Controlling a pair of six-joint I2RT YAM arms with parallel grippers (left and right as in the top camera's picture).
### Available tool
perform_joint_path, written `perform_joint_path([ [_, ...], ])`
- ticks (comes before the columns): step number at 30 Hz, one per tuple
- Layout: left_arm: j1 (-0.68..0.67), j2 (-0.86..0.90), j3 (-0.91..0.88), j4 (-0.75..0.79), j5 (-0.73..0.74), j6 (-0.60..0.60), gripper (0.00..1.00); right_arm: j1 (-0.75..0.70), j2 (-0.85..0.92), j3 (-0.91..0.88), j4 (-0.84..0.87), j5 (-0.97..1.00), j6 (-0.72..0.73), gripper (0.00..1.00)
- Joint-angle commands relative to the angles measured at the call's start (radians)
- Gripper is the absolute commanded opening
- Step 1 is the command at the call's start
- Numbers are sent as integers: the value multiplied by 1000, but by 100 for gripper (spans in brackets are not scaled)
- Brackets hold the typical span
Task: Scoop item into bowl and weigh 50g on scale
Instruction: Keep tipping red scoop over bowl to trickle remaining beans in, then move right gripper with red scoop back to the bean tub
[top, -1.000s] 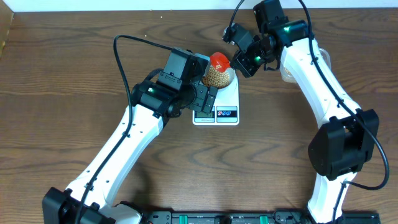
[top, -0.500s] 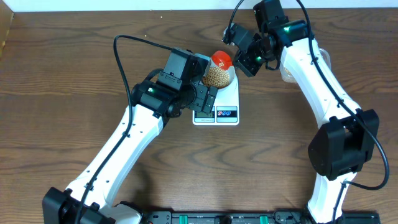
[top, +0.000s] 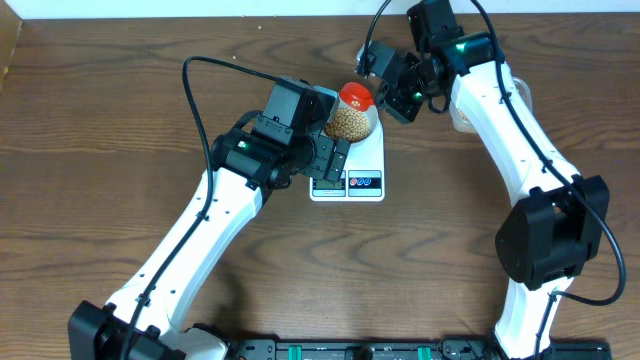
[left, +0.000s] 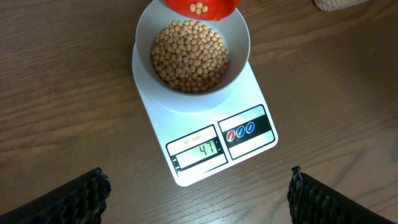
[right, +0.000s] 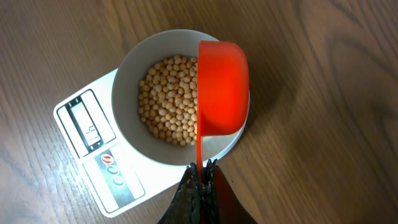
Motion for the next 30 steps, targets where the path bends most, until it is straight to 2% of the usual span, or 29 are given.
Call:
perform_joint_path([
  [1, 2, -13, 0, -3, 1, -2, 94, 2, -40, 23, 0, -6, -25, 1],
  [10, 2, -13, 0, -3, 1, -2, 94, 2, -40, 23, 3, -6, -96, 1],
  [17, 2, -13, 0, -3, 1, -2, 94, 2, -40, 23, 2, -7, -94, 1],
  [24, 2, -13, 0, -3, 1, -2, 94, -8, -40, 24, 14, -45, 28, 1],
  [30, 2, -13, 0, -3, 1, -2, 94, -70, -40, 32, 19, -198, 159, 1],
])
